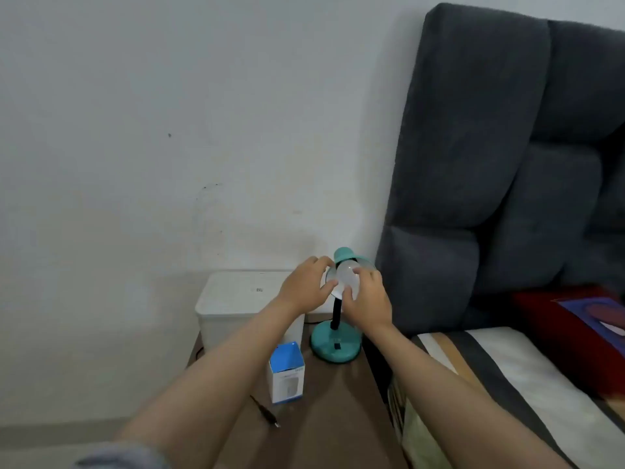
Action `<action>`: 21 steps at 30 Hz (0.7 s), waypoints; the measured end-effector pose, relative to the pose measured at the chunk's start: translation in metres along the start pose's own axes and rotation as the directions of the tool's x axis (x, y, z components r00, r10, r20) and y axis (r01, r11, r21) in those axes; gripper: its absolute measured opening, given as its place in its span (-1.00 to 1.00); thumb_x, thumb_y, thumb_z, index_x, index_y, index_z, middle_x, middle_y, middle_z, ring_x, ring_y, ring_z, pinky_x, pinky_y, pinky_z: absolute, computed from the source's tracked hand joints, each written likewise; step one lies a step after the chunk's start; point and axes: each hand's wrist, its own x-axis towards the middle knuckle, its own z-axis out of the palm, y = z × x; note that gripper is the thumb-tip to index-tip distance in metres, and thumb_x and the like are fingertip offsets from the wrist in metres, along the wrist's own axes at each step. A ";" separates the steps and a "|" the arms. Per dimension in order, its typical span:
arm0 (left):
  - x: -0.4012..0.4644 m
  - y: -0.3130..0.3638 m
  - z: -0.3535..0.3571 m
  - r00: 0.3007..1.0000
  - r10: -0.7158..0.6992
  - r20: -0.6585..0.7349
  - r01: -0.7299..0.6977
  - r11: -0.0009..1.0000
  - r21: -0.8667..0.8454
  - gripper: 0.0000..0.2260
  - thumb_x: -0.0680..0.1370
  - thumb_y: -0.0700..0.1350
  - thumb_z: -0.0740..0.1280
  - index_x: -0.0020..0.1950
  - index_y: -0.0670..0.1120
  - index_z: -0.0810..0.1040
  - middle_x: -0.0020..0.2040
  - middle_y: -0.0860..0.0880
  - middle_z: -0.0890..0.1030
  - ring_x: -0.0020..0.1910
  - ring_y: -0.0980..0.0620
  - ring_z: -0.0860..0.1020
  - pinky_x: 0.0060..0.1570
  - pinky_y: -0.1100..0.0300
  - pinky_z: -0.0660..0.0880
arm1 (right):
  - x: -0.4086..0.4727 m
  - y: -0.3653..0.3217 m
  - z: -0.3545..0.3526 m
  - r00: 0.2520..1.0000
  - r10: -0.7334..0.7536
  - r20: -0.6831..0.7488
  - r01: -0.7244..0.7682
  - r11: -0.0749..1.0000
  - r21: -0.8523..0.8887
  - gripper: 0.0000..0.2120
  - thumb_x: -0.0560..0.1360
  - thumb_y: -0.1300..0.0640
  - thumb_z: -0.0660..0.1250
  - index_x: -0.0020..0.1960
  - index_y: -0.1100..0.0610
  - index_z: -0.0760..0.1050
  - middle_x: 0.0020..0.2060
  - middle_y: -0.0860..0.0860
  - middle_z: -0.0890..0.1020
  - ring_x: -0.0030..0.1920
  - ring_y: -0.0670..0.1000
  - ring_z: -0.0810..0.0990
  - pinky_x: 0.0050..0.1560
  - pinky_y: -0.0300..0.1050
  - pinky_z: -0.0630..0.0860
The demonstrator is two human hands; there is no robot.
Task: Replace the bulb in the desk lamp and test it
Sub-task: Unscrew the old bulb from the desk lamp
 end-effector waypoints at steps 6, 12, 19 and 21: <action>0.023 -0.019 0.025 0.998 0.024 -0.050 -0.024 1.000 0.004 -0.67 0.54 -0.12 0.28 0.30 -0.05 0.42 0.12 -0.13 0.51 0.06 -0.11 0.52 -0.02 0.01 0.51 | 0.015 0.018 0.034 0.995 0.016 -0.095 -0.011 0.999 0.052 -0.52 0.46 0.09 0.33 0.34 0.09 0.31 0.21 0.14 0.35 0.10 0.16 0.50 -0.05 0.02 0.57; 0.030 -0.039 0.046 0.993 0.054 -0.108 -0.062 0.995 -0.075 -0.70 0.54 -0.17 0.26 0.24 0.05 0.39 0.04 -0.07 0.58 0.00 -0.04 0.56 -0.04 -0.05 0.55 | 0.024 0.030 0.056 0.978 0.013 -0.210 0.011 0.994 0.112 -0.48 0.42 0.06 0.43 0.32 0.10 0.36 0.18 0.14 0.36 0.07 0.14 0.52 -0.09 0.01 0.60; 0.031 -0.047 0.058 0.968 0.100 -0.229 -0.120 0.990 -0.073 -0.67 0.50 -0.29 0.26 0.22 -0.03 0.45 -0.01 -0.11 0.59 -0.11 -0.08 0.58 -0.12 -0.03 0.57 | 0.030 0.039 0.060 0.957 -0.053 -0.286 0.100 0.983 0.153 -0.55 0.39 0.14 0.48 0.24 0.17 0.46 0.11 0.19 0.42 0.07 0.16 0.54 -0.06 0.00 0.60; 0.032 -0.048 0.058 0.966 0.106 -0.235 -0.125 0.990 -0.069 -0.67 0.49 -0.30 0.26 0.22 -0.04 0.46 -0.03 -0.12 0.59 -0.12 -0.08 0.57 -0.13 -0.03 0.57 | 0.032 0.043 0.059 0.957 -0.111 -0.268 0.152 0.978 0.140 -0.56 0.39 0.19 0.46 0.24 0.17 0.46 0.13 0.20 0.43 0.13 0.17 0.52 0.00 0.02 0.59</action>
